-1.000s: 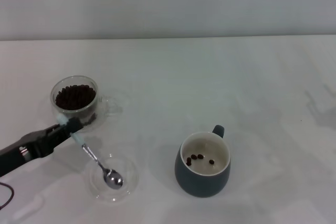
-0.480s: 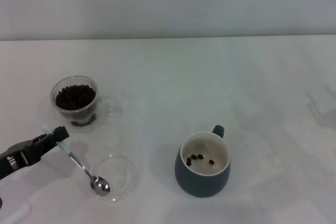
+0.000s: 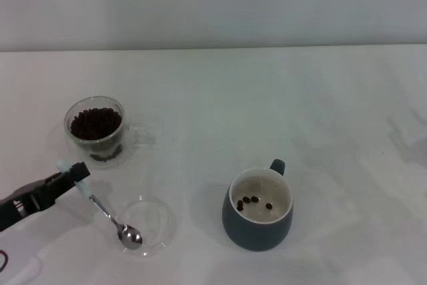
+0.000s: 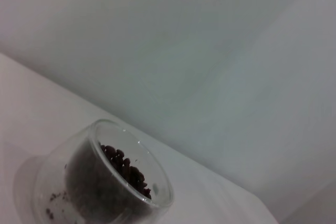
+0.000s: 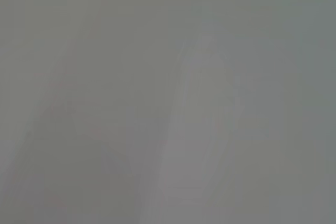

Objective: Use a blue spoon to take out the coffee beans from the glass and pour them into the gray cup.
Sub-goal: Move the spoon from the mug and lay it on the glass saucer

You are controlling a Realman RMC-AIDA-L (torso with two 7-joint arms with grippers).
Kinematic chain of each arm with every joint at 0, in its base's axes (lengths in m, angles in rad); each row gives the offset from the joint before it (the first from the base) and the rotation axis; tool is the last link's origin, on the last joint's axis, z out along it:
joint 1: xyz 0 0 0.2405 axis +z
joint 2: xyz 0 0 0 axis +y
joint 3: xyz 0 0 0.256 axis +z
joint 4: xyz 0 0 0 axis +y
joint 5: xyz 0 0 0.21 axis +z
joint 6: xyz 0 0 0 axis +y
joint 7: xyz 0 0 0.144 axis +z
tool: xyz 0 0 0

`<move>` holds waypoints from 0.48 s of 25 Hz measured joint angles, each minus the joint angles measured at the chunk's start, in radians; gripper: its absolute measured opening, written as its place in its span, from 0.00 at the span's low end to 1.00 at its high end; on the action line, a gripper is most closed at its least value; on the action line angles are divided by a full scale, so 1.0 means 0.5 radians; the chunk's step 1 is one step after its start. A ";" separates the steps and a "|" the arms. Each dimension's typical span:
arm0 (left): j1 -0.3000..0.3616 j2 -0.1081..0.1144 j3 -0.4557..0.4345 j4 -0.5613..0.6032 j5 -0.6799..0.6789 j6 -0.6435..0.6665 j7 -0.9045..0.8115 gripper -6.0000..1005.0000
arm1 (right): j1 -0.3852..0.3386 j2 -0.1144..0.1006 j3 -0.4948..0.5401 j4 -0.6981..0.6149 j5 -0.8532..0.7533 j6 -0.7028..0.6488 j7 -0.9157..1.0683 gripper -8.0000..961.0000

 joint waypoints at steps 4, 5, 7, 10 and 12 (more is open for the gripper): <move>-0.022 -0.005 0.000 -0.048 -0.005 -0.032 0.003 0.14 | 0.000 0.001 -0.002 0.000 0.000 -0.001 0.000 0.56; -0.025 -0.005 0.000 -0.053 -0.008 -0.038 0.003 0.14 | 0.000 0.001 -0.002 0.000 0.000 -0.001 0.000 0.56; -0.030 -0.005 0.000 -0.054 -0.008 -0.044 0.003 0.14 | 0.001 0.001 -0.001 0.000 0.000 -0.001 0.000 0.56; -0.044 -0.010 0.000 -0.056 -0.020 -0.058 0.002 0.14 | 0.003 0.001 0.004 0.000 0.000 0.001 0.001 0.56; -0.048 -0.011 -0.016 -0.055 -0.031 -0.056 0.002 0.14 | 0.005 0.001 0.009 0.000 0.000 0.007 0.001 0.56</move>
